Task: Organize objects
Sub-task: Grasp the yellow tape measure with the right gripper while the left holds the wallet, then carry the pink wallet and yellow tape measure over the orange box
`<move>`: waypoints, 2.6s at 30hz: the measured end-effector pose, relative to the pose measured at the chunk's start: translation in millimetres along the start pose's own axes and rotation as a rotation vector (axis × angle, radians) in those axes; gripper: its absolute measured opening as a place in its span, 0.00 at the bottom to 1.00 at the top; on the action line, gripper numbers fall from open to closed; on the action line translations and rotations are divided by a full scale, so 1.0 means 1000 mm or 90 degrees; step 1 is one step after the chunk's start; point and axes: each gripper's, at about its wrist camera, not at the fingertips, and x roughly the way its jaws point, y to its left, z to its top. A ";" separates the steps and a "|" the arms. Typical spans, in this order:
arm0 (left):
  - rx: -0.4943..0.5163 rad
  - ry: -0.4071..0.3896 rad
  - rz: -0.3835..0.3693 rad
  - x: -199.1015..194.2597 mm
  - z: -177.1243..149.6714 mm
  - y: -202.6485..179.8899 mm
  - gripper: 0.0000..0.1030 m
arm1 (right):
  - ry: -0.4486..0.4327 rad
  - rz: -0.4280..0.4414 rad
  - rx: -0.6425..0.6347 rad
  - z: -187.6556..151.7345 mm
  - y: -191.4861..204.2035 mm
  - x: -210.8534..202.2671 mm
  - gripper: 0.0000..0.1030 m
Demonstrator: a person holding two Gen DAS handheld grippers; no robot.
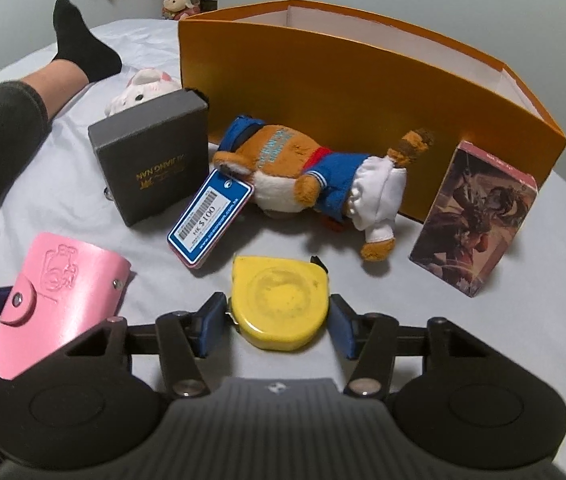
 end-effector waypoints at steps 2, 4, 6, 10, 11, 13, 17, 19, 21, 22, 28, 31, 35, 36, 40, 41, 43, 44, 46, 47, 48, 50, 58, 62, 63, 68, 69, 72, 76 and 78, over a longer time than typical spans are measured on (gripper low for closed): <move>0.009 0.002 -0.016 -0.002 0.001 -0.002 0.91 | -0.001 -0.001 0.005 0.000 -0.001 -0.002 0.55; 0.020 0.001 -0.030 -0.003 0.001 -0.006 0.91 | -0.003 0.000 0.010 -0.001 -0.001 -0.004 0.55; 0.024 0.003 -0.044 -0.005 0.002 -0.008 0.91 | -0.004 0.000 0.016 -0.001 -0.002 -0.007 0.55; 0.037 -0.001 -0.050 -0.009 0.005 -0.011 0.91 | -0.009 -0.002 0.027 -0.002 -0.007 -0.013 0.55; 0.041 -0.004 -0.047 -0.010 0.005 -0.012 0.91 | -0.011 -0.003 0.031 -0.002 -0.008 -0.015 0.55; 0.051 -0.012 -0.039 -0.013 0.007 -0.013 0.91 | -0.015 -0.004 0.038 -0.001 -0.011 -0.019 0.55; 0.053 -0.020 -0.042 -0.018 0.015 -0.010 0.90 | -0.025 -0.005 0.049 0.001 -0.015 -0.028 0.55; 0.053 -0.027 -0.041 -0.022 0.019 -0.009 0.90 | -0.030 -0.007 0.053 0.002 -0.017 -0.033 0.55; 0.055 -0.035 -0.042 -0.026 0.023 -0.009 0.90 | -0.035 -0.006 0.056 0.003 -0.019 -0.037 0.55; 0.056 -0.041 -0.042 -0.028 0.026 -0.008 0.90 | -0.038 -0.006 0.057 0.004 -0.019 -0.040 0.55; 0.070 -0.068 -0.045 -0.039 0.044 -0.007 0.90 | -0.062 -0.007 0.060 0.011 -0.025 -0.056 0.55; 0.080 -0.085 -0.045 -0.044 0.057 -0.009 0.90 | -0.075 -0.010 0.061 0.017 -0.028 -0.062 0.55; 0.095 -0.110 -0.044 -0.048 0.075 -0.012 0.90 | -0.090 -0.018 0.059 0.028 -0.034 -0.069 0.55; 0.097 -0.117 -0.043 -0.048 0.081 -0.013 0.90 | -0.096 -0.020 0.058 0.032 -0.037 -0.071 0.55; 0.109 -0.143 -0.044 -0.048 0.104 -0.016 0.90 | -0.114 -0.030 0.054 0.046 -0.045 -0.078 0.55; 0.115 -0.148 -0.046 -0.048 0.110 -0.017 0.90 | -0.118 -0.031 0.055 0.050 -0.047 -0.079 0.55; 0.126 -0.158 -0.048 -0.046 0.122 -0.021 0.90 | -0.126 -0.035 0.057 0.058 -0.054 -0.082 0.55; 0.130 -0.162 -0.050 -0.045 0.128 -0.023 0.90 | -0.130 -0.037 0.057 0.061 -0.057 -0.083 0.55; 0.135 -0.169 -0.055 -0.042 0.138 -0.025 0.90 | -0.139 -0.042 0.057 0.070 -0.062 -0.085 0.55; 0.136 -0.172 -0.058 -0.040 0.144 -0.026 0.90 | -0.143 -0.044 0.057 0.074 -0.065 -0.086 0.55; 0.137 -0.175 -0.061 -0.039 0.150 -0.028 0.90 | -0.148 -0.044 0.058 0.079 -0.068 -0.086 0.55; 0.147 -0.183 -0.064 -0.035 0.162 -0.031 0.90 | -0.156 -0.044 0.060 0.089 -0.074 -0.087 0.55; 0.179 -0.182 -0.075 -0.010 0.201 -0.040 0.90 | -0.166 -0.056 0.056 0.114 -0.092 -0.078 0.55; 0.197 -0.170 -0.091 0.004 0.214 -0.046 0.90 | -0.162 -0.061 0.062 0.123 -0.105 -0.070 0.55; 0.198 -0.164 -0.098 0.008 0.218 -0.047 0.90 | -0.161 -0.062 0.063 0.125 -0.107 -0.069 0.55; 0.211 -0.146 -0.122 0.028 0.236 -0.055 0.90 | -0.160 -0.075 0.072 0.128 -0.124 -0.067 0.55; 0.207 -0.142 -0.125 0.033 0.243 -0.054 0.90 | -0.158 -0.071 0.077 0.127 -0.128 -0.067 0.55; 0.209 -0.135 -0.127 0.046 0.261 -0.055 0.90 | -0.150 -0.072 0.080 0.124 -0.136 -0.063 0.55; 0.219 -0.102 -0.145 0.067 0.282 -0.061 0.90 | -0.139 -0.068 0.088 0.124 -0.142 -0.052 0.55; 0.217 -0.082 -0.154 0.081 0.293 -0.064 0.90 | -0.133 -0.058 0.095 0.127 -0.144 -0.045 0.55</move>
